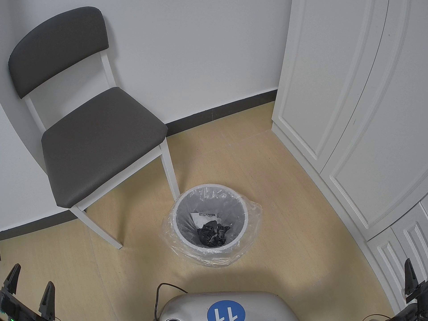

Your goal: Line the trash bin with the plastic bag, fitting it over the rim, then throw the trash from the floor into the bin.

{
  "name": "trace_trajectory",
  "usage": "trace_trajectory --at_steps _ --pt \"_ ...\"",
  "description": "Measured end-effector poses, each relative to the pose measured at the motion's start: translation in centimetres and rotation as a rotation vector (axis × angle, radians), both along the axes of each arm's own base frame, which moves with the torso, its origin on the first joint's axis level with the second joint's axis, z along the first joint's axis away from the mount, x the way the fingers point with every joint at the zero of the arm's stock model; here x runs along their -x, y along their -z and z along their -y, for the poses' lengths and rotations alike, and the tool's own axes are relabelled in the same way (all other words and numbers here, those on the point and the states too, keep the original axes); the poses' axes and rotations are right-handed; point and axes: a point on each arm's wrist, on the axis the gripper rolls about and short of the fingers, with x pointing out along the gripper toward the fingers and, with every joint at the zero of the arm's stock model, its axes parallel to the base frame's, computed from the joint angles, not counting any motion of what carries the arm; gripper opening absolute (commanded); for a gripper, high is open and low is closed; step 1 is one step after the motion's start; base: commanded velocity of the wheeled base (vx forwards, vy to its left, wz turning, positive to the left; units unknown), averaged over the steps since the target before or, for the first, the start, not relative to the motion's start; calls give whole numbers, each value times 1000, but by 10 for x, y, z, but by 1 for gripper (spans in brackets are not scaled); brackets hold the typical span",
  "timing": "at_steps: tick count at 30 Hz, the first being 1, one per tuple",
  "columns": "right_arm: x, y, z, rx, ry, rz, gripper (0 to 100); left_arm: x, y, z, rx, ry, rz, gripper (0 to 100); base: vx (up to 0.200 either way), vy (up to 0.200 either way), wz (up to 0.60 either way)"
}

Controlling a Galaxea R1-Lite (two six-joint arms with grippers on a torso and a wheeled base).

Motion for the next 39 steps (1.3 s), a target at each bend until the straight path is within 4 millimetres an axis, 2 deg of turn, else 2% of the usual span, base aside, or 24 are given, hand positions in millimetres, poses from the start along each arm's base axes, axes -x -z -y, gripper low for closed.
trace_trajectory --at_steps 8,12,29,39 --pt "0 0 -3 79 -107 -5 100 0 0 0 0 0 -1 100 0 0 0" --pt "0 0 -3 137 -106 -9 100 0 0 0 0 -1 -1 100 0 0 0" --pt "0 2 -1 -88 -29 -11 100 0 0 0 7 -4 -1 100 0 0 0" --pt "-1 9 -2 -3 -101 -88 100 0 0 0 6 -4 -2 100 0 0 0"
